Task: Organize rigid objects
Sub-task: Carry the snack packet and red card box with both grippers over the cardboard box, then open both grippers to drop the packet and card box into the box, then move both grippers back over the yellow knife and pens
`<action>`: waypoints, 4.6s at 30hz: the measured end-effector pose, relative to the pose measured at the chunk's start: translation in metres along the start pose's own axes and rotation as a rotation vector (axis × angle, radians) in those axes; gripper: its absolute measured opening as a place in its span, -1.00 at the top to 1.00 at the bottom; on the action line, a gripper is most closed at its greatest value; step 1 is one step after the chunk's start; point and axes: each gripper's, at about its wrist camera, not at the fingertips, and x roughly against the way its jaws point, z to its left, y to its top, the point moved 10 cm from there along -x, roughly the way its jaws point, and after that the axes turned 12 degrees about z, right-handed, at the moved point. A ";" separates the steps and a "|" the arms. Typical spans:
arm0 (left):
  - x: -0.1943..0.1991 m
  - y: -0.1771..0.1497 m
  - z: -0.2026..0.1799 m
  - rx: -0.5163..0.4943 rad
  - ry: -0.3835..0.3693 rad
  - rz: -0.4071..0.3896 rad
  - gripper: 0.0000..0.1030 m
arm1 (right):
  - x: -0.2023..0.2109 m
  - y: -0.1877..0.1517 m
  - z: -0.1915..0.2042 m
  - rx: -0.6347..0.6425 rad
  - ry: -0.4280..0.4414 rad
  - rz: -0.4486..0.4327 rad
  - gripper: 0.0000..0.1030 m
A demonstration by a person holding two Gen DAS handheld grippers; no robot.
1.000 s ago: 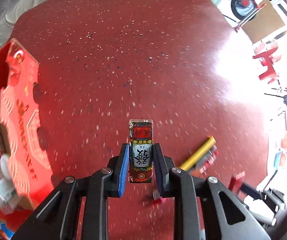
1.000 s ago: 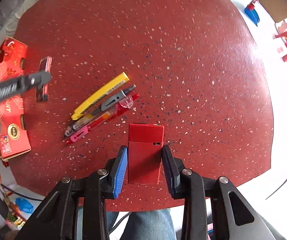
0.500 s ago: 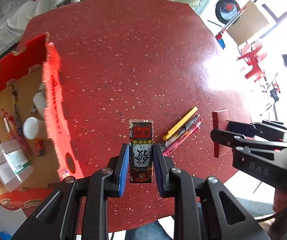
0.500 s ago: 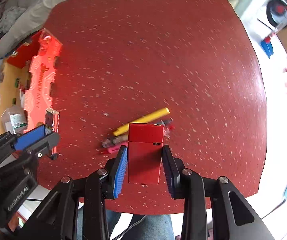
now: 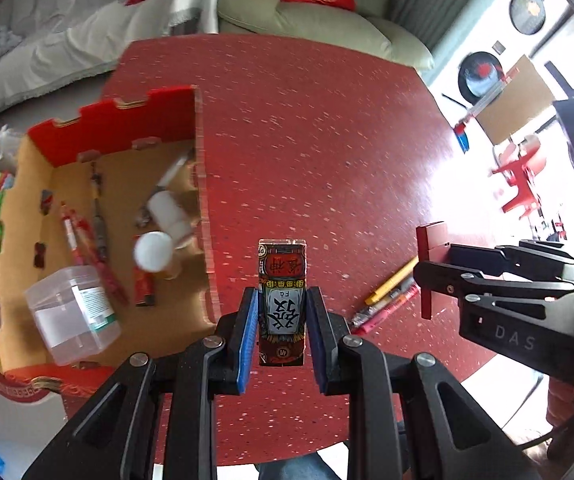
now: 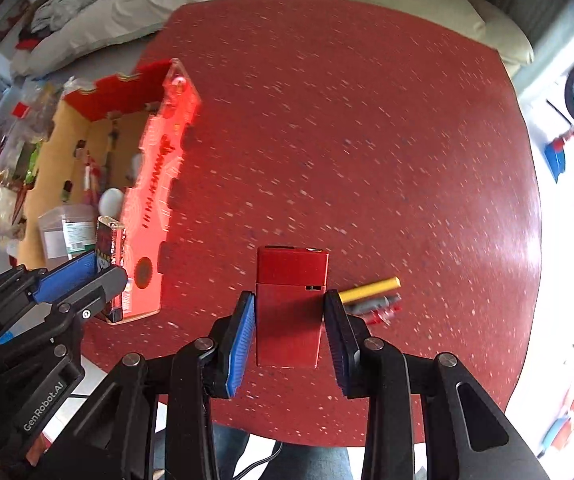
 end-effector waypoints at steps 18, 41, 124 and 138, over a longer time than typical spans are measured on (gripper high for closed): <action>0.033 -0.029 0.085 0.219 0.042 -0.078 0.50 | 0.012 0.018 0.104 0.222 0.022 -0.035 0.30; 0.038 -0.040 0.120 0.322 0.075 -0.109 0.50 | 0.013 0.027 0.161 0.346 0.019 -0.036 0.30; -0.012 0.061 0.119 0.277 0.172 0.003 -1.00 | -0.052 0.064 0.042 -0.105 0.151 0.093 -0.78; -0.068 0.070 -0.096 -0.270 0.148 0.168 -1.00 | -0.112 -0.088 -0.131 -0.594 0.176 0.267 -0.78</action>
